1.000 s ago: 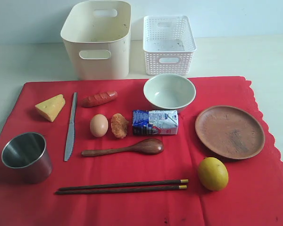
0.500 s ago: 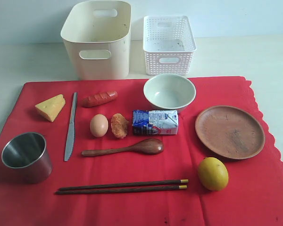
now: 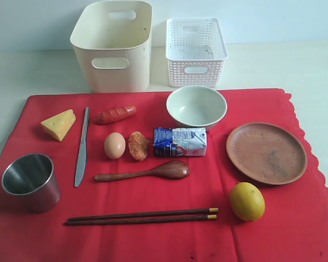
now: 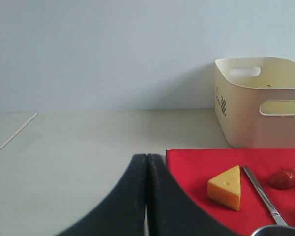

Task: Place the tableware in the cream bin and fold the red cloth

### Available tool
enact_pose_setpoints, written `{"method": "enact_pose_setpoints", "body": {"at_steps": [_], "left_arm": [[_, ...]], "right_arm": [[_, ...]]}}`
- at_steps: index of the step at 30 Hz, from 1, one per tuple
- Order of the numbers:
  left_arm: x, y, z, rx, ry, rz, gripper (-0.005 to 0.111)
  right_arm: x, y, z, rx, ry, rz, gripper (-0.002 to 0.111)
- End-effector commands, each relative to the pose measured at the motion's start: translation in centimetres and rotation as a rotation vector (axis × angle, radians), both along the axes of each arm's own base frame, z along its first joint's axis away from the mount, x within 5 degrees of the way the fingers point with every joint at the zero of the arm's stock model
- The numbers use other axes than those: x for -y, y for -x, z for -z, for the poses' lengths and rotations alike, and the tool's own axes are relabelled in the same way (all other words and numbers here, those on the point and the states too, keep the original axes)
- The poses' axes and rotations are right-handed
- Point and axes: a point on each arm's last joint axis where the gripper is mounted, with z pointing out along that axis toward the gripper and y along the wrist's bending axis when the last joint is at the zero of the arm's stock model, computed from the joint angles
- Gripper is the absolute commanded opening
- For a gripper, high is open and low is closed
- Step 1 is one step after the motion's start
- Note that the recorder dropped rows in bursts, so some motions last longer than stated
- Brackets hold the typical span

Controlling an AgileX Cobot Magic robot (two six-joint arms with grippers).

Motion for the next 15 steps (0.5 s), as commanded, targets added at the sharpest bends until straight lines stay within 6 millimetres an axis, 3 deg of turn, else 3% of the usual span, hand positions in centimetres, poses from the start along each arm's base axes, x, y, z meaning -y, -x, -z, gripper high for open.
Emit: {"method": "enact_pose_setpoints", "body": {"at_steps": [1, 15], "left_arm": [[-0.01, 0.04, -0.04, 0.008, -0.003, -0.002, 0.0], [-0.01, 0.04, -0.04, 0.008, -0.003, -0.002, 0.0]], "right_arm": [[0.01, 0.02, 0.07, 0.009, 0.004, -0.001, 0.0], [0.02, 0.02, 0.09, 0.01, 0.02, -0.003, 0.0]]}}
